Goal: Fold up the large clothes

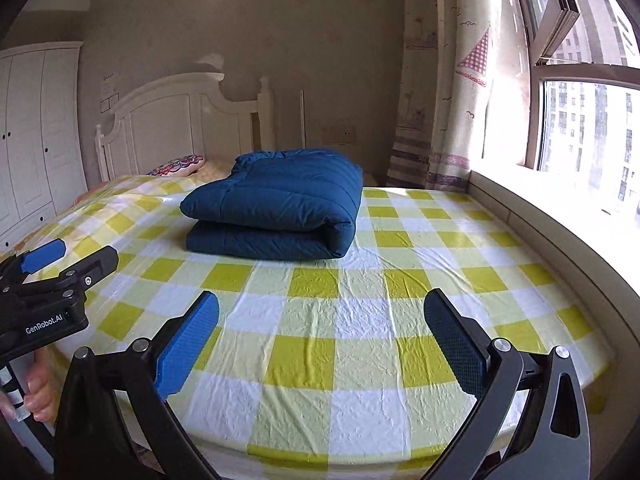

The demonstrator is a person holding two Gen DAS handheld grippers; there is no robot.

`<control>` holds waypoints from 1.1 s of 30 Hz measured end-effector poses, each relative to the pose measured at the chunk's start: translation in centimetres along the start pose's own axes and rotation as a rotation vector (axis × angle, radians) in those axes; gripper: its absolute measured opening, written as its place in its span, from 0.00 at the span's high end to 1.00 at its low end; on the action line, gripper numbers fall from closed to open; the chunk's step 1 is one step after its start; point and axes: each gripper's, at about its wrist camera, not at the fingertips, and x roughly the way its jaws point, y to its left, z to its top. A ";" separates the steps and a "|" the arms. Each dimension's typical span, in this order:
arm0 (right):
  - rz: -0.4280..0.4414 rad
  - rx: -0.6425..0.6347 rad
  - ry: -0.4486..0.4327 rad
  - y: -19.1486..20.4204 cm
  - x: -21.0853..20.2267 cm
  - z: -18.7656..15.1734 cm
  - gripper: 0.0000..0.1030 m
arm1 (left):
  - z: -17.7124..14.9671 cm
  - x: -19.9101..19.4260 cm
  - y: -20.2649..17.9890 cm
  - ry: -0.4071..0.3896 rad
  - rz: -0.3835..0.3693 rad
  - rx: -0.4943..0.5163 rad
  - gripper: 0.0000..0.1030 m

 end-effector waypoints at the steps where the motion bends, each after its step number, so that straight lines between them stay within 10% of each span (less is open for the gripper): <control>1: 0.004 0.001 -0.002 0.0 -0.1 0.0 0.04 | -0.1 -0.1 0.0 0.003 -0.001 0.004 0.02; 33: 0.036 -0.012 -0.026 1.3 -1.5 -0.9 0.04 | -1.3 -0.9 -0.3 0.005 -0.002 0.036 0.02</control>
